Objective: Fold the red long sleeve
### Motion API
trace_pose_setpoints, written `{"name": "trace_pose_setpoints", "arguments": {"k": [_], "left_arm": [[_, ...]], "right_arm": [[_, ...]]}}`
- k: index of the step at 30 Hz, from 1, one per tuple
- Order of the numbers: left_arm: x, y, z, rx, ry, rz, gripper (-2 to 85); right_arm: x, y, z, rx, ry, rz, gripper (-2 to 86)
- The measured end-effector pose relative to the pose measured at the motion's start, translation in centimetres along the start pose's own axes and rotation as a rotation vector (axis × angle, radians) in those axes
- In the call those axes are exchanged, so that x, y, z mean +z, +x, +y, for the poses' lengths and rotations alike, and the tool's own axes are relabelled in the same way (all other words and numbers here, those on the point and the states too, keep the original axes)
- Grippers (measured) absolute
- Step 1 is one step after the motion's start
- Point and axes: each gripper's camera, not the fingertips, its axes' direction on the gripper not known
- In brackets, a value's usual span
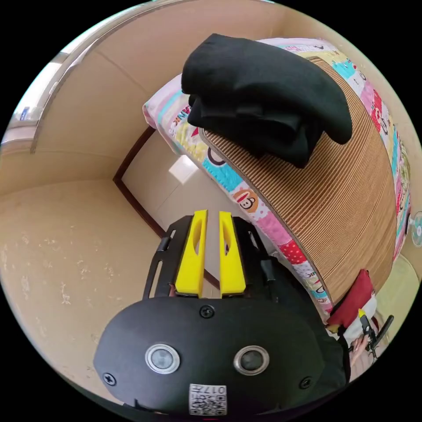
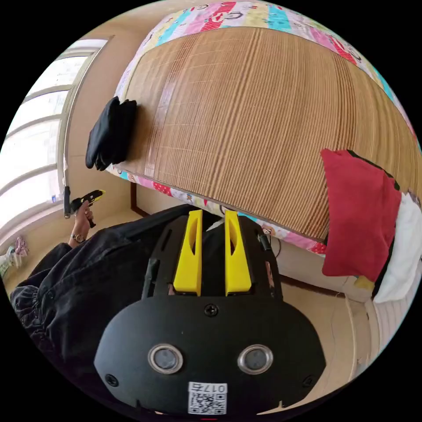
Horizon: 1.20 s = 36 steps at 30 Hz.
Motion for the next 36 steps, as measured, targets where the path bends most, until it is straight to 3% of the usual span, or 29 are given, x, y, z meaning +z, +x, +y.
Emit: {"name": "trace_pose_setpoints", "arguments": {"k": [3, 6, 8, 11, 13, 16, 18, 21, 24, 26, 30, 33, 36], "left_arm": [[0.0, 5.2, 5.0, 0.135, 0.058, 0.096, 0.5], [-2.9, 14.7, 7.1, 0.415, 0.208, -0.014, -0.1], [-5.8, 20.6, 8.9, 0.598, 0.365, -0.037, -0.2], [-10.9, 27.6, 12.3, 0.827, 0.515, 0.153, -0.4], [-14.6, 31.3, 14.5, 0.921, 0.462, 0.420, -0.4], [-18.4, 34.8, 18.3, 1.048, 0.398, 0.651, -0.4], [-20.1, 36.2, 21.2, 1.125, 0.434, 0.657, -0.4], [-20.9, 37.2, 25.0, 1.207, 0.492, 0.529, -0.1], [-19.4, 36.9, 26.5, 1.257, 0.475, 0.424, 0.6], [-18.1, 36.1, 25.8, 1.213, 0.431, 0.405, 1.9], [-16.4, 32.4, 21.0, 0.994, 0.262, 0.614, 8.5], [-15.7, 30.1, 17.5, 0.906, 0.164, 0.829, 15.6], [-13.8, 30.4, 14.0, 0.869, -0.042, 1.008, 19.7]], "right_arm": [[-4.1, 9.2, 7.8, 0.241, 0.158, 0.085, 8.7], [-8.3, 16.9, 15.5, 0.521, 0.396, 0.091, 9.1], [-9.5, 20.8, 19.6, 0.674, 0.546, -0.007, 9.4], [-9.0, 25.3, 22.1, 0.742, 0.680, -0.230, 10.1], [-8.7, 26.7, 20.4, 0.676, 0.682, -0.250, 10.8], [-7.9, 27.1, 15.8, 0.531, 0.604, -0.148, 11.8], [-6.6, 27.6, 13.0, 0.456, 0.550, -0.175, 12.8], [-4.4, 28.0, 9.5, 0.390, 0.508, -0.233, 12.7], [-0.9, 28.8, 6.9, 0.459, 0.357, -0.276, 8.3], [-0.4, 28.3, 7.1, 0.460, 0.355, -0.304, 3.8], [-5.6, 24.0, 12.7, 0.060, 0.662, -0.702, 1.9], [-9.8, 17.0, 17.9, -0.284, 0.775, -0.781, 1.5], [-12.5, 10.1, 22.1, -0.514, 0.797, -0.878, 1.4]]}}
